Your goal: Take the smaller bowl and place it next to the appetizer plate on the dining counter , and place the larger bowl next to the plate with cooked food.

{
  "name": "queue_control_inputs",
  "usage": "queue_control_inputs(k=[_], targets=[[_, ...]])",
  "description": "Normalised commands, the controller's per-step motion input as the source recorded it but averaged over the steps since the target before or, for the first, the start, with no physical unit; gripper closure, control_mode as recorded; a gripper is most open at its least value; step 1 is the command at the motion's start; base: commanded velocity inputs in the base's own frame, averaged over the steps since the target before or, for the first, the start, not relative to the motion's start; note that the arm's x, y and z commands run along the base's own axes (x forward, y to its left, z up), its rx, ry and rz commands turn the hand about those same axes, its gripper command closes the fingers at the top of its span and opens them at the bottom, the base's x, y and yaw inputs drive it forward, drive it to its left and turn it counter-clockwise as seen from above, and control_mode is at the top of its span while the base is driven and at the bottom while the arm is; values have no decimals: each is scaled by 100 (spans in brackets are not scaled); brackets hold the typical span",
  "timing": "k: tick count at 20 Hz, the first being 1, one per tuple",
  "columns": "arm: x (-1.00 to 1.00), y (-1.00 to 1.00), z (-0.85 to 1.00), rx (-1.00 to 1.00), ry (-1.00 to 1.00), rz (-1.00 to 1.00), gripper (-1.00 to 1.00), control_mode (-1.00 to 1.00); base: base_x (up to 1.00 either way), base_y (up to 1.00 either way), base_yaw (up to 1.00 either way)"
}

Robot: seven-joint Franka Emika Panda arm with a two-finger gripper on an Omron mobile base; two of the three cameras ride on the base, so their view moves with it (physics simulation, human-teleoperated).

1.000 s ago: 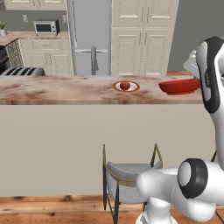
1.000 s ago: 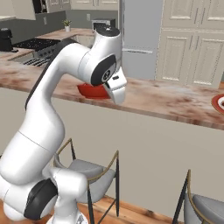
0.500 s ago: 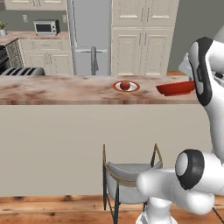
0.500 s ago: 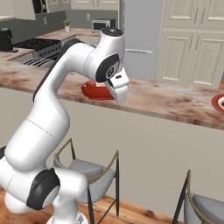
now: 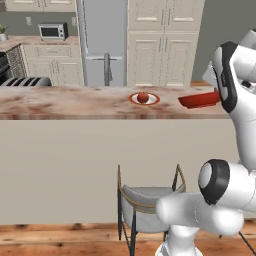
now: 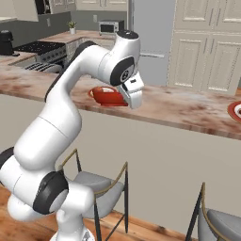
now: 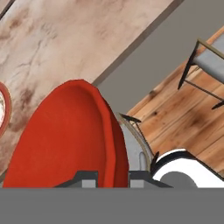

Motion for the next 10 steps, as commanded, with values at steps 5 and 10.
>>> queue_control_inputs(k=[5, 10], targets=[[33, 0, -37, -4, -1, 0, 100, -100, 0, 0, 0], [40, 0, -37, -6, -7, 0, 100, -100, 0, 0, 0]])
